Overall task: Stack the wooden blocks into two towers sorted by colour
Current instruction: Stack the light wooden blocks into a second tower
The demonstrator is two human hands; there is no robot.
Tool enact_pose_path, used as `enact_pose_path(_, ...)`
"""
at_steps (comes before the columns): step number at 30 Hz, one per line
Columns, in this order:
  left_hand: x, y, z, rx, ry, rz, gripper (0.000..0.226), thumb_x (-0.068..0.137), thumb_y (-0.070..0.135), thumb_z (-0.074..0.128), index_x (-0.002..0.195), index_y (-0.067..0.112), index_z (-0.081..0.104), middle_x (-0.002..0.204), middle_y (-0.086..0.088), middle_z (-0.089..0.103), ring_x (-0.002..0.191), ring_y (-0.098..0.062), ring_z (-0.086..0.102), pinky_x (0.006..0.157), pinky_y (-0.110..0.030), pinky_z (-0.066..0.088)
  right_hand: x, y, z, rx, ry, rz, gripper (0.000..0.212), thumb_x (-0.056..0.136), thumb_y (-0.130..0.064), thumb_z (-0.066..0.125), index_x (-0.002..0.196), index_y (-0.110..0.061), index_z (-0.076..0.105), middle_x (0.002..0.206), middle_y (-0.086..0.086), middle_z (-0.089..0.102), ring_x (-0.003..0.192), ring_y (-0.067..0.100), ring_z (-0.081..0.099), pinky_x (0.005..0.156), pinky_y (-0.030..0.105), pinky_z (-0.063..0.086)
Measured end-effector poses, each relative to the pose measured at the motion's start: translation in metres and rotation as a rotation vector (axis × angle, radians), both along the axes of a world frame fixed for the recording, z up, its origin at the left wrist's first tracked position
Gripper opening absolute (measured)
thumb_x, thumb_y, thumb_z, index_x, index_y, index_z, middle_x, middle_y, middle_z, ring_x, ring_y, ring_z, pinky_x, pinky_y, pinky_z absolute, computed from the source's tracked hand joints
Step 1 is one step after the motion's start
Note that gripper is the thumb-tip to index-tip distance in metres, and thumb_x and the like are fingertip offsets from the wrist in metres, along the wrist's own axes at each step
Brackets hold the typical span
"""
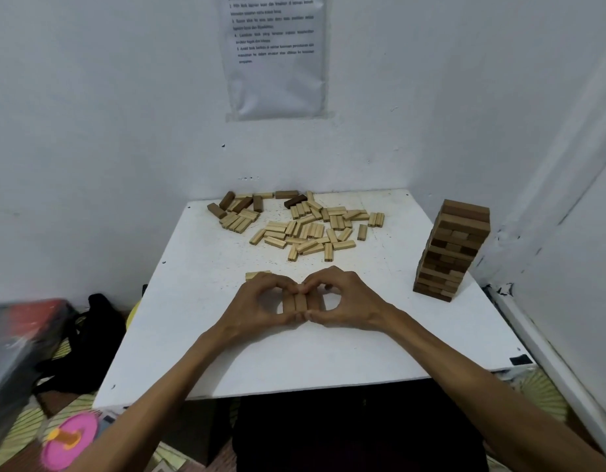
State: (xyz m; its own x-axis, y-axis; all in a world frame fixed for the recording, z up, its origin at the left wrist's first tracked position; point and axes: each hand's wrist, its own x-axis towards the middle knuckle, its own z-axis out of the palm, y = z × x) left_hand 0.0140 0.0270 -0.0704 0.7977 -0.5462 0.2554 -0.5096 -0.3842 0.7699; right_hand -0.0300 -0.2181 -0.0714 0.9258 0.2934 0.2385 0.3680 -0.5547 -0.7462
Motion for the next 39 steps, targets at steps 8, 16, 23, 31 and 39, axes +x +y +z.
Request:
enact_pose_path(8,0.027,-0.019,0.035,-0.015,-0.030,-0.160,0.042,0.071,0.020,0.096,0.107,0.029,0.077,0.117,0.016,0.073,0.120,-0.011,0.063,0.096,-0.014,0.044,0.001,-0.022,0.037,-0.029,-0.070,-0.050,0.041,0.080,-0.027,0.088,0.118,-0.025,0.074,0.117,-0.014,0.071,0.114,0.004,0.059,0.094,0.022,0.049)
enact_pose_path(16,0.061,-0.053,0.090,-0.038,-0.065,-0.263,0.034,0.074,0.024,0.094,0.104,0.030,0.078,0.115,0.014,0.073,0.118,-0.008,0.065,0.098,-0.014,0.046,0.009,-0.045,0.090,-0.028,-0.146,-0.166,0.030,0.081,-0.029,0.087,0.109,-0.026,0.075,0.102,-0.015,0.073,0.108,0.006,0.064,0.092,0.021,0.050)
enact_pose_path(23,0.084,-0.092,0.129,-0.104,-0.077,-0.365,0.033,0.076,0.026,0.089,0.106,0.020,0.077,0.117,0.007,0.075,0.119,-0.015,0.066,0.102,-0.030,0.049,0.013,-0.072,0.140,-0.084,-0.160,-0.255,0.031,0.082,-0.033,0.086,0.110,-0.026,0.074,0.101,-0.015,0.072,0.107,0.000,0.062,0.092,0.019,0.051)
enact_pose_path(31,0.088,-0.152,0.159,-0.082,-0.111,-0.482,0.029,0.080,0.018,0.090,0.105,0.019,0.076,0.114,0.004,0.076,0.115,-0.018,0.069,0.109,-0.041,0.048,-0.005,-0.121,0.164,-0.055,-0.140,-0.363,0.029,0.081,-0.034,0.088,0.106,-0.028,0.075,0.102,-0.014,0.073,0.106,0.001,0.064,0.090,0.017,0.052)
enact_pose_path(39,0.074,-0.214,0.162,-0.050,-0.114,-0.522,0.028,0.084,0.024,0.087,0.110,0.023,0.076,0.111,0.006,0.076,0.111,-0.015,0.069,0.108,-0.045,0.050,-0.035,-0.170,0.168,-0.073,-0.119,-0.479,0.027,0.082,-0.033,0.086,0.106,-0.031,0.075,0.106,-0.015,0.073,0.108,0.004,0.065,0.094,0.028,0.054)
